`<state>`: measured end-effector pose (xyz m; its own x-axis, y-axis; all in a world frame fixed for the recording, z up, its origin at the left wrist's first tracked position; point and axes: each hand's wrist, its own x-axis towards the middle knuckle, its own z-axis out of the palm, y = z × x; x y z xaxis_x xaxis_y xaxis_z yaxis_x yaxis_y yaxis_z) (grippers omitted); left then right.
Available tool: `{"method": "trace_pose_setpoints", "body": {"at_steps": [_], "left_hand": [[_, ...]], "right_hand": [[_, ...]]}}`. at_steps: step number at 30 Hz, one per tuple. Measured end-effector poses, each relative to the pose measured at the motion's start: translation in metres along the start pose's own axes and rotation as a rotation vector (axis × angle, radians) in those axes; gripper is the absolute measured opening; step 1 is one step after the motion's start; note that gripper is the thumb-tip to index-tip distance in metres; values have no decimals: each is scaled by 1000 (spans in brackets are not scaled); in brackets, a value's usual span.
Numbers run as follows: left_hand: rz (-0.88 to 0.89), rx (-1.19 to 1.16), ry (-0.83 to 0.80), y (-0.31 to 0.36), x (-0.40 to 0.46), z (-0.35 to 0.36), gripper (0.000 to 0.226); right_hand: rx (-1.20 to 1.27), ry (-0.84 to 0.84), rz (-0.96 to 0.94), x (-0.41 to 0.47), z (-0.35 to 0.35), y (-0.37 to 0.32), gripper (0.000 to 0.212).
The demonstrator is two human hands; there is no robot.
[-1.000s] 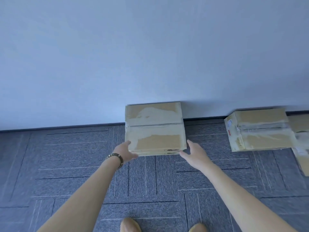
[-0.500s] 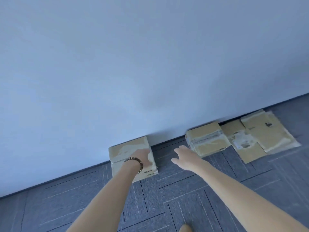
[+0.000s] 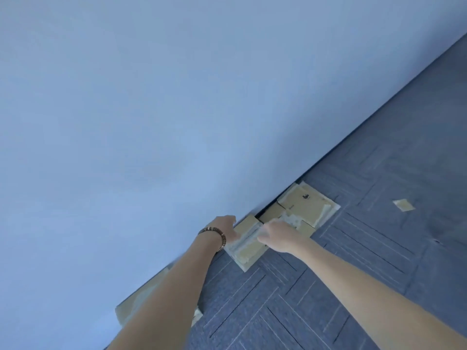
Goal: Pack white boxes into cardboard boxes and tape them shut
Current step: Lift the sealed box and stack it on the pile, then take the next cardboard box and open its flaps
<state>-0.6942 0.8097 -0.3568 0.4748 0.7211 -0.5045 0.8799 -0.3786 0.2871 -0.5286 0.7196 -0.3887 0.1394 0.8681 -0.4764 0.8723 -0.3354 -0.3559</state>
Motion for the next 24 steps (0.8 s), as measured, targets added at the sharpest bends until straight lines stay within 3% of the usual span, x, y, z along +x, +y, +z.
{"method": "trace_pose_setpoints", "body": {"at_steps": [6,13,24], "left_hand": [[223,54,9,110,-50,21,50],[473,94,-19,244,-123,81,55],[840,230,-103,479,-234,176,56]], "right_hand": [[144,178,173,-129,-27,74,32],[227,381,367,-290,-31,157,56],[370,645,698,-526,-6,321,52]]}}
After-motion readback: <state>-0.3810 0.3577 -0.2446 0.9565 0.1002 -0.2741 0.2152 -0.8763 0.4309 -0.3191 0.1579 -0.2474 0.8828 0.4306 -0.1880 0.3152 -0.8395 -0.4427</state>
